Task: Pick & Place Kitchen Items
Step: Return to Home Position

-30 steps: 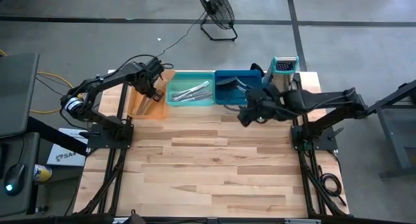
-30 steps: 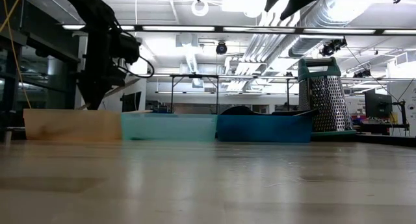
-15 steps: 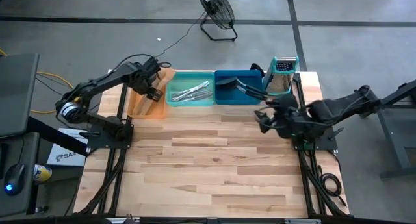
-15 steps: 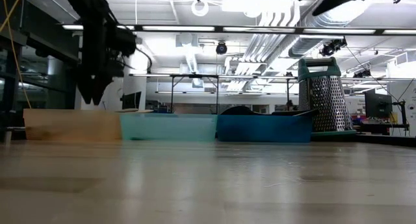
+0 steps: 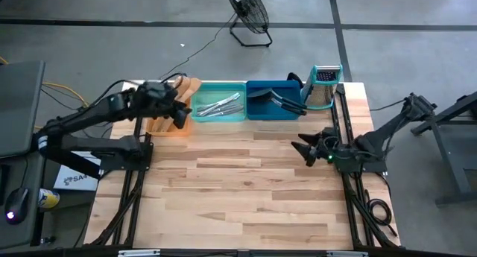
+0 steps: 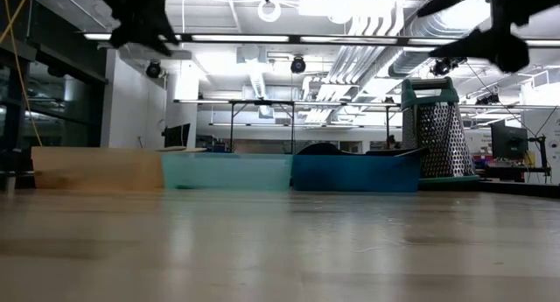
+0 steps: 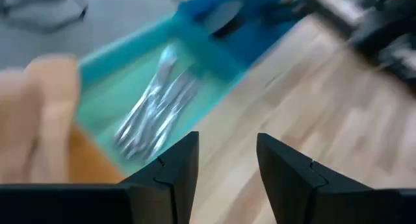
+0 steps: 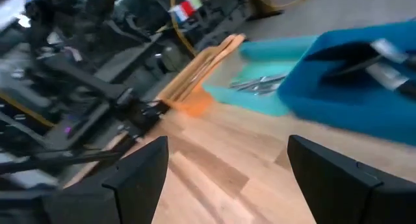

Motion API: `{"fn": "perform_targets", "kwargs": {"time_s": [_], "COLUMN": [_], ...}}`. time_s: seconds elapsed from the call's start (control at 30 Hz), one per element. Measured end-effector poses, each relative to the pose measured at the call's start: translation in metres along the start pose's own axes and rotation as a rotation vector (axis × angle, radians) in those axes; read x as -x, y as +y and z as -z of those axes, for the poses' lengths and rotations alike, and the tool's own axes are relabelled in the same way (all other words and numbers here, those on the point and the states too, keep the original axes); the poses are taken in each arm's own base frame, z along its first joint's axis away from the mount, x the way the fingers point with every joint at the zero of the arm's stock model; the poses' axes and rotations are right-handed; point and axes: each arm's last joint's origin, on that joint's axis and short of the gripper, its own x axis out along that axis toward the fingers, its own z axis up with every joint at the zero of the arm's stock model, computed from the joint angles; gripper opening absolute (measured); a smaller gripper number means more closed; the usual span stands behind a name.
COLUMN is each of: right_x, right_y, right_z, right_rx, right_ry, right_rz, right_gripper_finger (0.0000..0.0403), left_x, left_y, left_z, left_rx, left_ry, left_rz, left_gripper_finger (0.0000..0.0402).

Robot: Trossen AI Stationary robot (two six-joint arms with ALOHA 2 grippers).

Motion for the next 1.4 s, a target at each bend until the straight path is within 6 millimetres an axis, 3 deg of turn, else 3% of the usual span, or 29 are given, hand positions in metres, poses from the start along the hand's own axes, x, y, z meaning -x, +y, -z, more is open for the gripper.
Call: {"fn": "perform_targets", "kwargs": {"time_s": [0.17,0.27,0.4,0.67,1.03,1.4], "right_x": [-0.017,-0.025,-0.027,-0.016,-0.004,-0.003], "right_y": [-0.024,-0.040,-0.061,-0.088,-0.102,-0.105], "right_z": [0.017,0.018,0.018,0.025,0.021,0.014], "right_rx": [-0.060,-0.054,-0.040,-0.031,-0.010,0.075], "right_ry": [0.012,-0.001,-0.034,-0.054,-0.050,-0.117], "right_rz": [-0.152,-0.252,-0.253,-0.277,-0.244,-0.243], "right_gripper_finger": [0.0307,0.0307,0.0307,0.0307,0.0307,0.0307], "left_x": [0.012,0.007,-0.003,-0.001,0.018,-0.001], "left_y": [-0.031,-0.049,-0.060,-0.043,-0.014,-0.017], "left_z": [0.007,0.015,0.040,0.093,0.115,0.136], "left_rx": [-0.054,-0.095,-0.095,0.034,0.123,0.153], "left_ry": [-0.105,-0.148,-0.226,-0.322,-0.418,-0.466], "left_rz": [0.078,0.108,0.100,0.204,0.320,0.438], "left_gripper_finger": [0.0151,0.0151,0.0151,0.0151,0.0151,0.0151]}}
